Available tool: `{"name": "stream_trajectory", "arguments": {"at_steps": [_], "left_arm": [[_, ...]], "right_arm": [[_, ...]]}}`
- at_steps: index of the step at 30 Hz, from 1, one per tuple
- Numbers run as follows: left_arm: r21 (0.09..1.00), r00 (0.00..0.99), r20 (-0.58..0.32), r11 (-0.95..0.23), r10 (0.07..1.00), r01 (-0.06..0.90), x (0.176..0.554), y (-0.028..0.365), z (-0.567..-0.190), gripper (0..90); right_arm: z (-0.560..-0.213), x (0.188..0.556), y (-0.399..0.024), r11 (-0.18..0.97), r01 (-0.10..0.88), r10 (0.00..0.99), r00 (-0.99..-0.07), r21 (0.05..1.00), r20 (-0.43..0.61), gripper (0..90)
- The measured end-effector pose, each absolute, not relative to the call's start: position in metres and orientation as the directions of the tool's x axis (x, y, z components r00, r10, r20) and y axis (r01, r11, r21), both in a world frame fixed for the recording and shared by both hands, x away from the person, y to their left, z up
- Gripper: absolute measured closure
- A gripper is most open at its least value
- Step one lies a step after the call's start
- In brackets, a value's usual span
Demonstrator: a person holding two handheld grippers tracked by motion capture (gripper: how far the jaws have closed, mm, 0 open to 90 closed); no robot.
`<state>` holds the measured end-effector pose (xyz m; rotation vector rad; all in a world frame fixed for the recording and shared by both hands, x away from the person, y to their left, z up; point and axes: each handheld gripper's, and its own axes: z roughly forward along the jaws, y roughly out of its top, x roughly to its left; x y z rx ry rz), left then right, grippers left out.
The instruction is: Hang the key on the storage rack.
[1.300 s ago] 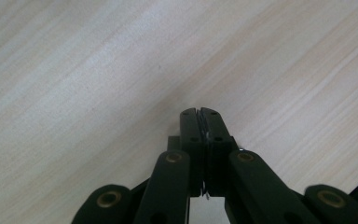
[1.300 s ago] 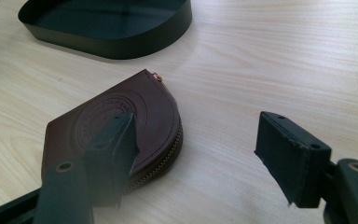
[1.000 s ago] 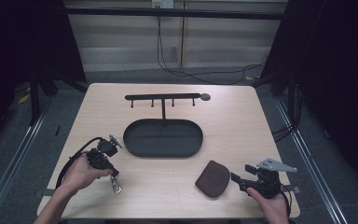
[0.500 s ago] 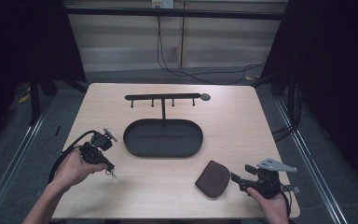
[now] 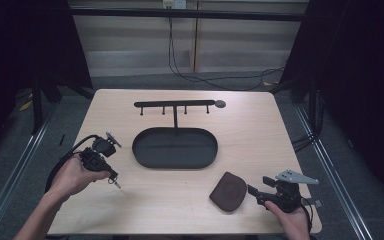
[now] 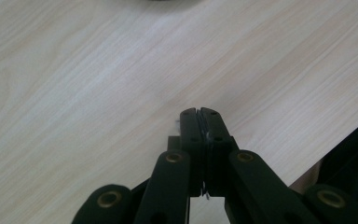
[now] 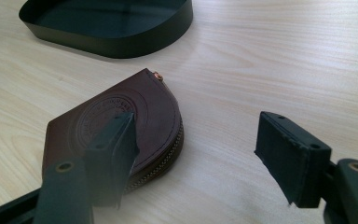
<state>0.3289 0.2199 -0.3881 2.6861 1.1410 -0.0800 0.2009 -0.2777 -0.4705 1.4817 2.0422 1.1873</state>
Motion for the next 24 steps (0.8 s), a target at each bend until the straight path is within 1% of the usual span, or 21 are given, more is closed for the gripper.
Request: {"name": "stream_trajectory", "arguments": {"at_steps": [5,8,11,14,16,18,20,24], "left_arm": [[0.202,0.698,-0.118,-0.671,0.706,0.713,0.330,0.223,-0.379,89.5],[0.187,0.703,-0.115,-0.680,0.702,0.709,0.332,0.223,-0.373,89.5],[0.199,0.702,-0.115,-0.676,0.703,0.709,0.332,0.222,-0.367,89.5],[0.183,0.707,-0.118,-0.685,0.697,0.705,0.333,0.219,-0.362,89.5],[0.202,0.707,-0.092,-0.683,0.701,0.702,0.333,0.217,-0.357,89.5],[0.186,0.712,-0.101,-0.690,0.694,0.699,0.335,0.216,-0.355,89.4],[0.171,0.703,-0.082,-0.685,0.707,0.709,0.338,0.216,-0.354,89.4],[0.168,0.693,-0.090,-0.675,0.715,0.718,0.346,0.218,-0.350,89.4]], "right_arm": [[-0.471,0.201,-0.277,0.100,0.609,0.901,-0.391,0.787,0.188,29.0],[-0.471,0.202,-0.278,0.099,0.609,0.902,-0.389,0.787,0.187,29.0],[-0.471,0.202,-0.278,0.100,0.609,0.902,-0.390,0.787,0.187,29.0],[-0.471,0.201,-0.278,0.101,0.609,0.901,-0.391,0.787,0.187,29.0],[-0.470,0.201,-0.278,0.102,0.609,0.901,-0.391,0.786,0.186,29.0],[-0.470,0.201,-0.278,0.104,0.607,0.902,-0.391,0.788,0.182,29.0],[-0.470,0.201,-0.277,0.105,0.606,0.903,-0.390,0.788,0.179,28.9],[-0.470,0.201,-0.277,0.110,0.603,0.902,-0.394,0.790,0.175,28.1]]}}
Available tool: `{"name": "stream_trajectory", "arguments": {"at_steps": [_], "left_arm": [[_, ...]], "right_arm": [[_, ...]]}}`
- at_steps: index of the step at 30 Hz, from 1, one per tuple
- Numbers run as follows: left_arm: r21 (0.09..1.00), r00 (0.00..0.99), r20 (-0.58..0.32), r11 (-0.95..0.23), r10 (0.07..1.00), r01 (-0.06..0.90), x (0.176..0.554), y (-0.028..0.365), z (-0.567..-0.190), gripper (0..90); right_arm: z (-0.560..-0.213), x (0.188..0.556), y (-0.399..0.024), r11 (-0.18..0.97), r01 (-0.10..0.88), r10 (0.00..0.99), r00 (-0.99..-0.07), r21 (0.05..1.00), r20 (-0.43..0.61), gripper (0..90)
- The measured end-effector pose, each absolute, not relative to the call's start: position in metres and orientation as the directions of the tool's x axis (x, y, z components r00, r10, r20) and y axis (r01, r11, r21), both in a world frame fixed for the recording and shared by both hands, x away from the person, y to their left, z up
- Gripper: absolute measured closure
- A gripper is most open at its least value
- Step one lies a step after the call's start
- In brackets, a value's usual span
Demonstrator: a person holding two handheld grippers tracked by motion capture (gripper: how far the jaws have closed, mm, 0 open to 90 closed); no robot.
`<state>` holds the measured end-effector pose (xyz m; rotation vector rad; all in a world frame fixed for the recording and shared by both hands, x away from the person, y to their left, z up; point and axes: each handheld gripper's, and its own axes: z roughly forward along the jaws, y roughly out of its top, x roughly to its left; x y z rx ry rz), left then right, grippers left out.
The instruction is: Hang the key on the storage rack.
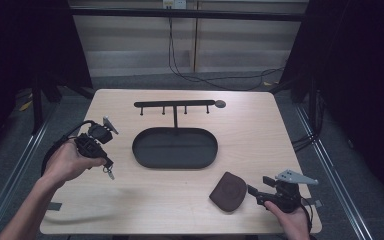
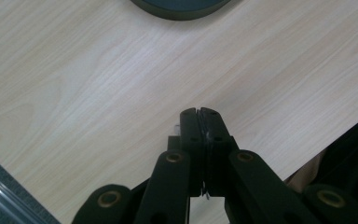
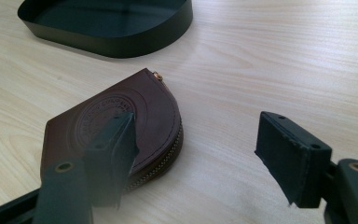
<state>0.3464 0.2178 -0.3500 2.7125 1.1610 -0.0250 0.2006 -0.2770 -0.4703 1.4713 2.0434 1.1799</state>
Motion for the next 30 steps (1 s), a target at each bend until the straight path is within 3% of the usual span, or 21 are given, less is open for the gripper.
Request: {"name": "stream_trajectory", "arguments": {"at_steps": [13,30], "left_arm": [[0.172,0.710,-0.070,-0.693,0.701,0.700,0.355,0.206,-0.329,89.4],[0.157,0.731,-0.059,-0.717,0.680,0.680,0.365,0.190,-0.310,89.3]], "right_arm": [[-0.469,0.201,-0.278,0.098,0.597,0.897,-0.400,0.796,0.189,17.8],[-0.470,0.201,-0.279,0.098,0.605,0.899,-0.394,0.790,0.190,19.3]]}}
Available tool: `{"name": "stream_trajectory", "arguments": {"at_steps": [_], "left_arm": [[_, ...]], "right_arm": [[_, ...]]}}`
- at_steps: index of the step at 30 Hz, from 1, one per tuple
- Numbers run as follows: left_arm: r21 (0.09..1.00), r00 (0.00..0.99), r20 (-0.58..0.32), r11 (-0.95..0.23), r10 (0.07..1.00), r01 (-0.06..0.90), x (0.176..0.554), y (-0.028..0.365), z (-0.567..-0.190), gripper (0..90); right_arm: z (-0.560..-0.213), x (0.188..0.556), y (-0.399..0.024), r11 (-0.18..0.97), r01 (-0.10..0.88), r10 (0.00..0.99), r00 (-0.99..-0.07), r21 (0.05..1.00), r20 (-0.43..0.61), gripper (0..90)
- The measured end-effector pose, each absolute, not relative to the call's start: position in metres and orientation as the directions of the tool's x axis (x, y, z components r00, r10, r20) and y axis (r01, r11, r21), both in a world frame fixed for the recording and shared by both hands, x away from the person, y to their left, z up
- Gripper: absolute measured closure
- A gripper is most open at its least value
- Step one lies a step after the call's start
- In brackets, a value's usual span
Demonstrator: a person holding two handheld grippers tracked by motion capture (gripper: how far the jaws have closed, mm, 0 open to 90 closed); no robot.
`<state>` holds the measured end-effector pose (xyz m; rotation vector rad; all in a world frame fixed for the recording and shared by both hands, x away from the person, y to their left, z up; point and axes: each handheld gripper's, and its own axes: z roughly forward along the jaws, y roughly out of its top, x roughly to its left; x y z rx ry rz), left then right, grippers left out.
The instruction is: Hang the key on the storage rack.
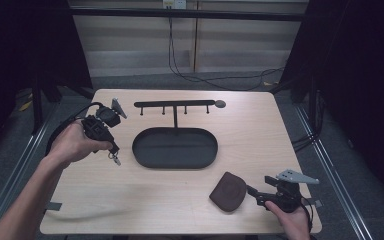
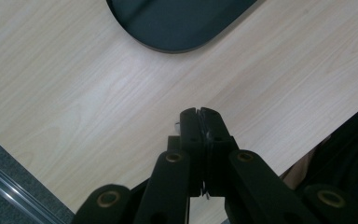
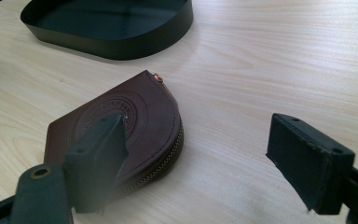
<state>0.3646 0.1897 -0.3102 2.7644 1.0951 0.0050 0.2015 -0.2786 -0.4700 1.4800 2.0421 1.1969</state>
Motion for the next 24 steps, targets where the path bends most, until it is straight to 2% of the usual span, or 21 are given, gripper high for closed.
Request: {"name": "stream_trajectory", "arguments": {"at_steps": [24], "left_arm": [[0.198,0.741,-0.052,-0.720,0.670,0.665,0.382,0.163,-0.274,89.4]], "right_arm": [[-0.469,0.201,-0.278,0.105,0.605,0.898,-0.398,0.789,0.186,20.3]]}}
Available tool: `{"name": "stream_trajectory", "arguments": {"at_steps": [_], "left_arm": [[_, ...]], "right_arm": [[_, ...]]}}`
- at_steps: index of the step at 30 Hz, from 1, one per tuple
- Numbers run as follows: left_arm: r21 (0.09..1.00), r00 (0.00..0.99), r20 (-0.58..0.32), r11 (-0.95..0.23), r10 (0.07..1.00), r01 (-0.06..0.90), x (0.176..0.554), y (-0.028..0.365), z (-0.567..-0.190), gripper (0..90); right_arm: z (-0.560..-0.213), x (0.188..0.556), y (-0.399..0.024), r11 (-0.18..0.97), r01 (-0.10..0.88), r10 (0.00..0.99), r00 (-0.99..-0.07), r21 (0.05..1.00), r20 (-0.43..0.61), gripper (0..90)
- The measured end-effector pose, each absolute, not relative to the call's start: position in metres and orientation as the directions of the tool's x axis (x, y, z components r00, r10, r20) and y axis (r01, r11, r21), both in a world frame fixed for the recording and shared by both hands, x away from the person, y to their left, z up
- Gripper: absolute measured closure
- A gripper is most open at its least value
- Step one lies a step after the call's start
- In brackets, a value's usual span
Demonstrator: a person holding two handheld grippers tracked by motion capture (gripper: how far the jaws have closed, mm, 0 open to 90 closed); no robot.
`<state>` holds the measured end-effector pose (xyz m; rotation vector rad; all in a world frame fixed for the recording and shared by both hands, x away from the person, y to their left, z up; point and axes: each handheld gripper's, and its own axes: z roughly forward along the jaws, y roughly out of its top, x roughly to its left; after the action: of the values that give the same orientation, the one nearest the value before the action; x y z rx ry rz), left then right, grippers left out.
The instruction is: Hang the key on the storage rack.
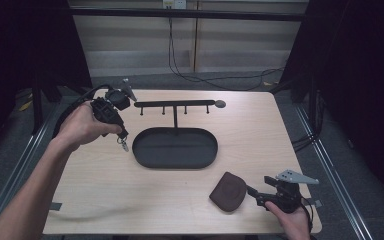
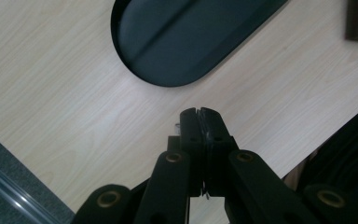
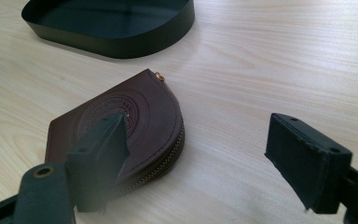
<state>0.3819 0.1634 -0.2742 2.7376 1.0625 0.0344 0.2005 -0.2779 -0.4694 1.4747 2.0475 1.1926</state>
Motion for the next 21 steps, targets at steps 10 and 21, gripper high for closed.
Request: {"name": "stream_trajectory", "arguments": {"at_steps": [10,21], "left_arm": [[0.203,0.739,-0.052,-0.718,0.672,0.666,0.396,0.152,-0.265,89.4],[0.203,0.731,-0.063,-0.708,0.680,0.676,0.415,0.141,-0.264,89.4]], "right_arm": [[-0.469,0.200,-0.278,0.104,0.606,0.896,-0.401,0.789,0.190,20.6],[-0.470,0.201,-0.277,0.113,0.608,0.892,-0.410,0.786,0.189,20.6]]}}
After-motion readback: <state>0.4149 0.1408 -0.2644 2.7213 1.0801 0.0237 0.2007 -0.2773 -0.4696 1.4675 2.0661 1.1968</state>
